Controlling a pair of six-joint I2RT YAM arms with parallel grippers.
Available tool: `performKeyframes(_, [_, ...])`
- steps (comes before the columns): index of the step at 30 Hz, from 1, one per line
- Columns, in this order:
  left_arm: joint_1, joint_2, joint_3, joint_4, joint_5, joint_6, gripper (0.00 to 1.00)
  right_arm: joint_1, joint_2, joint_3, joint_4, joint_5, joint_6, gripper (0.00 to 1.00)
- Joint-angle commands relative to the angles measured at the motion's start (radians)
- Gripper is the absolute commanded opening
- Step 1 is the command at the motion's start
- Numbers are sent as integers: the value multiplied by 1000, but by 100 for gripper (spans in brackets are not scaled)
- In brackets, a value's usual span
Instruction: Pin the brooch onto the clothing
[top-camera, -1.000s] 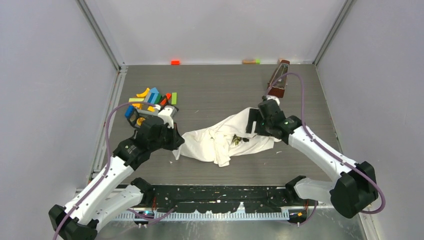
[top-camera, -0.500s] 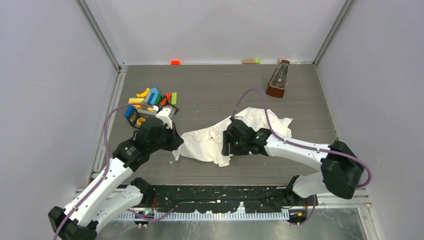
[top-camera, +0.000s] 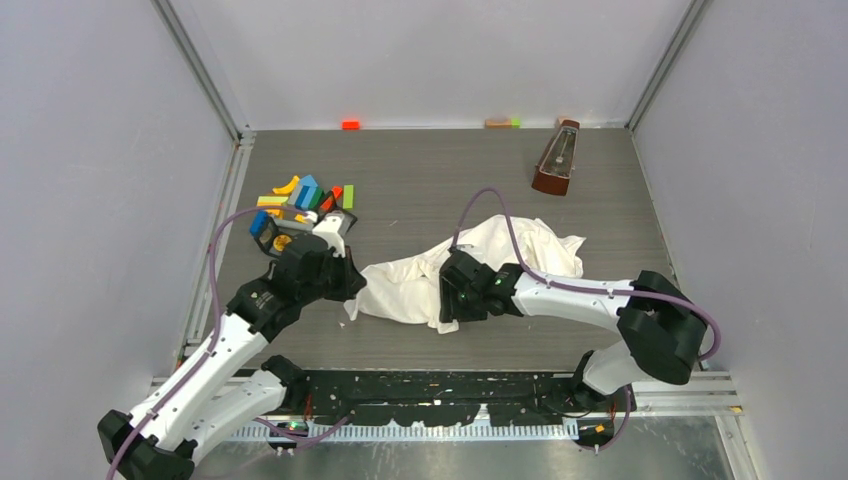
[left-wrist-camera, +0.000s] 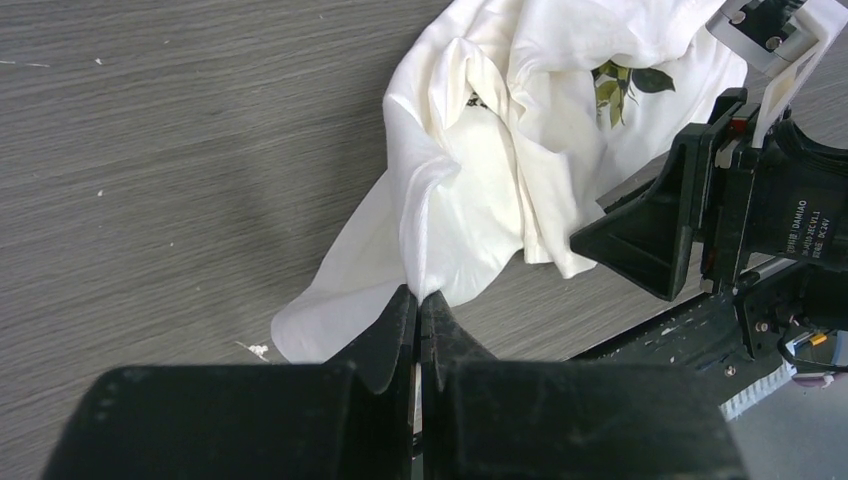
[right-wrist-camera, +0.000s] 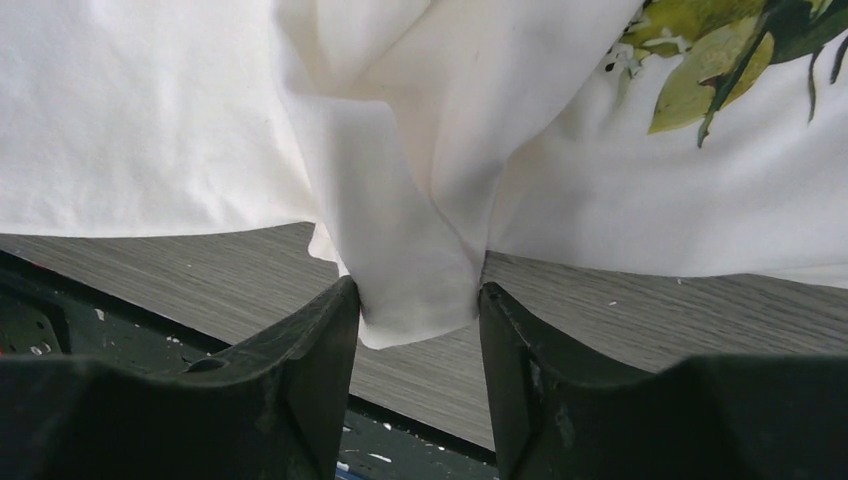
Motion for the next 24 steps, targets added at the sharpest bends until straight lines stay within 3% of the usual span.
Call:
performKeyframes(1, [3, 9, -4, 9, -13, 8, 0, 6, 17, 9, 31, 29, 15, 46])
performKeyframes(3, [2, 15, -13, 13, -13, 9, 0, 7, 16, 9, 30, 30, 18, 29])
performKeyframes(9, [2, 71, -62, 25, -47, 10, 0, 7, -42, 34, -66, 142, 4, 11])
performKeyframes(18, [-4, 358, -130, 162, -3, -15, 4, -1, -38, 132, -213, 380, -53, 6])
performKeyframes(24, [-43, 417, -122, 144, -113, -25, 31, -2, -18, 133, -188, 373, -43, 6])
